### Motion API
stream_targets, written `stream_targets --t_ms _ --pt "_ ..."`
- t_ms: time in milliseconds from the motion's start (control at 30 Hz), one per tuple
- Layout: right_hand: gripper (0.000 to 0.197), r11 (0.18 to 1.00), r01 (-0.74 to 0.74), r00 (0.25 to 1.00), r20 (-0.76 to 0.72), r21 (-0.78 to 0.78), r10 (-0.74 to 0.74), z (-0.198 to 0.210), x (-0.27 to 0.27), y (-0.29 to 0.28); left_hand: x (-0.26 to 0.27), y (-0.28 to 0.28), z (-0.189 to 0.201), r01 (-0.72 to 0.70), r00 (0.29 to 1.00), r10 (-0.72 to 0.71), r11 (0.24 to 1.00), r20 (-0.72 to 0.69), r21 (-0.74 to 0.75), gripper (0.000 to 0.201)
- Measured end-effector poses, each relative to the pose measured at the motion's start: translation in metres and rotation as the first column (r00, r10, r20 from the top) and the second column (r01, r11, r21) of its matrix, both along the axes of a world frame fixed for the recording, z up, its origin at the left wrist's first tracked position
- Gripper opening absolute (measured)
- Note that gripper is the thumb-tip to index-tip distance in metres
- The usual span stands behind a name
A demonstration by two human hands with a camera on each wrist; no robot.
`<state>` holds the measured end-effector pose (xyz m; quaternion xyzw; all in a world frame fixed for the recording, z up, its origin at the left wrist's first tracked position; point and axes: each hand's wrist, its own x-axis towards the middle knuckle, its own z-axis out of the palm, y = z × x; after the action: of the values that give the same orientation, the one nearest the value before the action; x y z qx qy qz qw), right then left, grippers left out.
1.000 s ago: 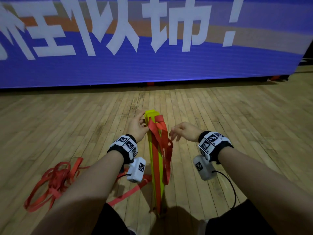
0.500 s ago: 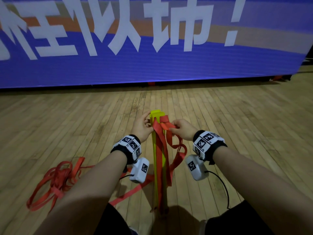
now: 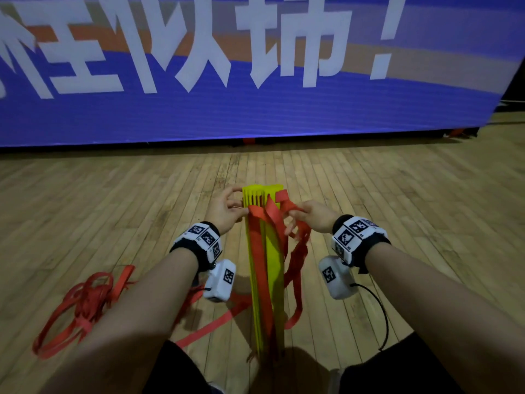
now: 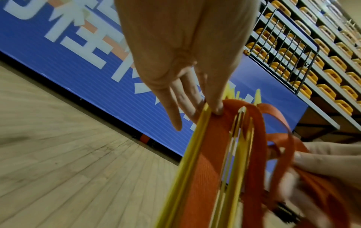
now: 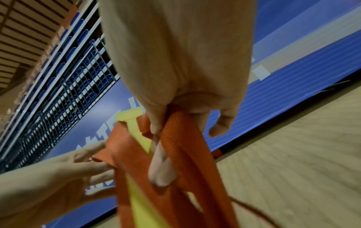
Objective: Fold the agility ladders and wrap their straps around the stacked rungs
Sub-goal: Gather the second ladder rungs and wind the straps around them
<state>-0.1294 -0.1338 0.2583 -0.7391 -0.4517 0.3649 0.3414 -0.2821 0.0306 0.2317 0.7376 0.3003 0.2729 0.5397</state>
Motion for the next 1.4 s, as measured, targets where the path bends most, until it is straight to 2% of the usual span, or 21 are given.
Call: stream_targets --t_ms 67,133,167,233,300,533,700,833,1133,1267,1400 --pt "0.024 1.0 -0.001 0.993 0.114 -0.001 0.001 -0.004 -0.007 0.009 0.004 -0.004 -0.001 0.046 0.999 -0.047 0.999 -0.009 -0.013 0.041" --pt "0.03 0.999 -0.005 0.938 0.347 -0.034 0.017 -0.01 -0.012 0.018 0.008 -0.006 0.001 0.047 0.999 -0.046 0.998 0.008 -0.037 0.042" --pt "0.033 0.999 -0.012 0.925 0.378 -0.034 0.024 -0.011 -0.014 0.02 0.009 -0.006 0.001 0.055 0.998 -0.055 0.997 0.013 -0.046 0.043" --pt "0.035 0.998 -0.061 0.941 0.336 0.02 0.05 -0.011 -0.016 0.021 0.009 -0.004 -0.001 0.088 0.996 -0.088 0.995 -0.004 -0.044 0.042" --pt "0.033 0.993 -0.08 0.956 0.29 0.088 0.051 -0.011 -0.017 0.022 0.007 -0.006 0.001 0.128 0.992 -0.128 0.992 -0.015 -0.022 0.05" --pt "0.03 0.992 -0.05 0.965 0.261 0.113 0.019 -0.009 -0.012 0.019 0.008 -0.01 0.002 0.18 0.984 -0.179 0.982 -0.022 0.052 0.062" --pt "0.023 0.985 -0.004 0.972 0.232 0.173 -0.036 -0.012 -0.009 0.018 0.005 -0.012 0.004 0.238 0.97 -0.236 0.971 -0.06 0.026 0.074" --pt "0.021 0.977 0.023 0.977 0.2 0.214 -0.067 -0.013 -0.01 0.017 0.005 -0.013 0.004 0.232 0.97 -0.231 0.973 -0.072 0.008 0.078" --pt "0.032 0.977 0.109 0.972 0.186 0.186 -0.144 -0.015 -0.013 0.02 0.002 -0.014 0.007 0.272 0.959 -0.27 0.962 -0.09 0.016 0.082" --pt "0.026 0.968 0.128 0.969 0.18 0.214 -0.168 -0.015 -0.012 0.022 0.002 -0.016 0.007 0.291 0.954 -0.289 0.957 -0.083 0.015 0.078" --pt "0.017 0.966 0.137 0.973 0.154 0.217 -0.172 -0.013 -0.011 0.019 0.005 -0.02 0.008 0.227 0.971 -0.219 0.97 -0.1 0.085 0.076"
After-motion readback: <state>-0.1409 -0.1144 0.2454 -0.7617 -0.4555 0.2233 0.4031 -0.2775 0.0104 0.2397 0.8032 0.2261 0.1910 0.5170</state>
